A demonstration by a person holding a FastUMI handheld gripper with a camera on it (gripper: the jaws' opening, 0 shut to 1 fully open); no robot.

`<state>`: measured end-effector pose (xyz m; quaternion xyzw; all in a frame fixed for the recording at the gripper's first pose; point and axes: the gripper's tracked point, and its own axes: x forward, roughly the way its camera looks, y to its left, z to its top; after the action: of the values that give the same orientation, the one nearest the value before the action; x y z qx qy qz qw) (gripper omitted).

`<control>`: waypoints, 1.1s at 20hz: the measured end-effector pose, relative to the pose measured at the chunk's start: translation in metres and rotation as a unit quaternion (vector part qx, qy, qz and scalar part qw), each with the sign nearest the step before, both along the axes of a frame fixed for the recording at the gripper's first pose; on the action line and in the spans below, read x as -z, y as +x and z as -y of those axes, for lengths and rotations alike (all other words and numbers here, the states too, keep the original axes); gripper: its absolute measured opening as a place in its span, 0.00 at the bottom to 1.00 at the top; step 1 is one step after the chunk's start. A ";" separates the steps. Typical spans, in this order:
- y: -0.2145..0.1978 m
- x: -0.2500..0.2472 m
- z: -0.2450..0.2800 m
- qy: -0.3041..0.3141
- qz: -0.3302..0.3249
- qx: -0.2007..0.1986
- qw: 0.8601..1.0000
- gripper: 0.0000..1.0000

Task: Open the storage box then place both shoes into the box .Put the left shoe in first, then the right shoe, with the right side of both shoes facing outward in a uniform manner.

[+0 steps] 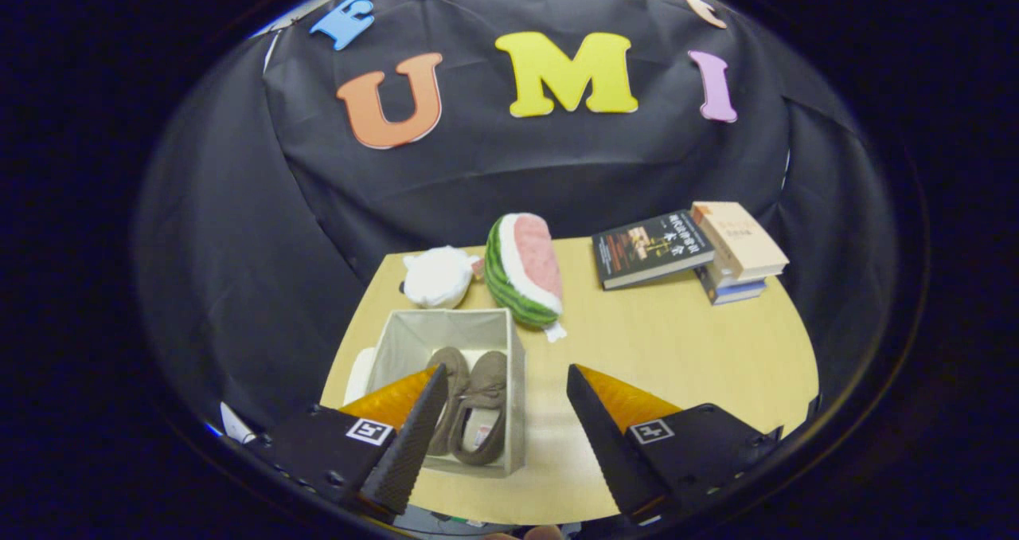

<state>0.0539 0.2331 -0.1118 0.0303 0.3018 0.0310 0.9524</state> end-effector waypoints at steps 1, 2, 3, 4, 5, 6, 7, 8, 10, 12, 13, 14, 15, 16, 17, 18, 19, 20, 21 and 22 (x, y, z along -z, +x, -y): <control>-0.005 -0.011 0.011 0.001 0.013 0.004 1.000 0.93; -0.009 -0.023 0.025 0.002 0.026 0.010 1.000 0.95; -0.012 -0.033 0.039 0.000 0.040 0.016 0.999 0.97; -0.017 -0.044 0.052 -0.002 0.053 0.021 0.998 0.97; -0.020 -0.054 0.067 -0.005 0.067 0.028 0.997 0.97; -0.024 -0.065 0.081 -0.009 0.087 0.034 0.996 0.96; -0.026 -0.078 0.094 -0.016 0.109 0.039 0.993 0.96; -0.030 -0.090 0.106 -0.022 0.130 0.042 0.990 0.96; -0.040 -0.111 0.123 -0.029 0.173 0.042 0.984 0.96; -0.050 -0.128 0.140 -0.043 0.213 0.038 0.975 0.96; -0.055 -0.133 0.146 -0.044 0.231 0.040 0.971 0.96; -0.061 -0.136 0.151 -0.044 0.244 0.042 0.968 0.96; -0.068 -0.136 0.157 -0.043 0.253 0.045 0.965 0.96; -0.074 -0.136 0.163 -0.041 0.260 0.047 0.964 0.96; -0.080 -0.137 0.168 -0.037 0.264 0.050 0.963 0.96; -0.085 -0.136 0.172 -0.035 0.268 0.054 0.961 0.96; -0.087 -0.136 0.177 -0.039 0.277 0.057 0.958 0.96; -0.089 -0.136 0.181 -0.043 0.287 0.062 0.955 0.96; -0.090 -0.134 0.181 -0.047 0.292 0.063 0.953 0.96; -0.091 -0.131 0.181 -0.051 0.294 0.062 0.953 0.96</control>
<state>-0.0371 0.0517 0.0191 -0.0095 0.0076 -0.0363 0.9993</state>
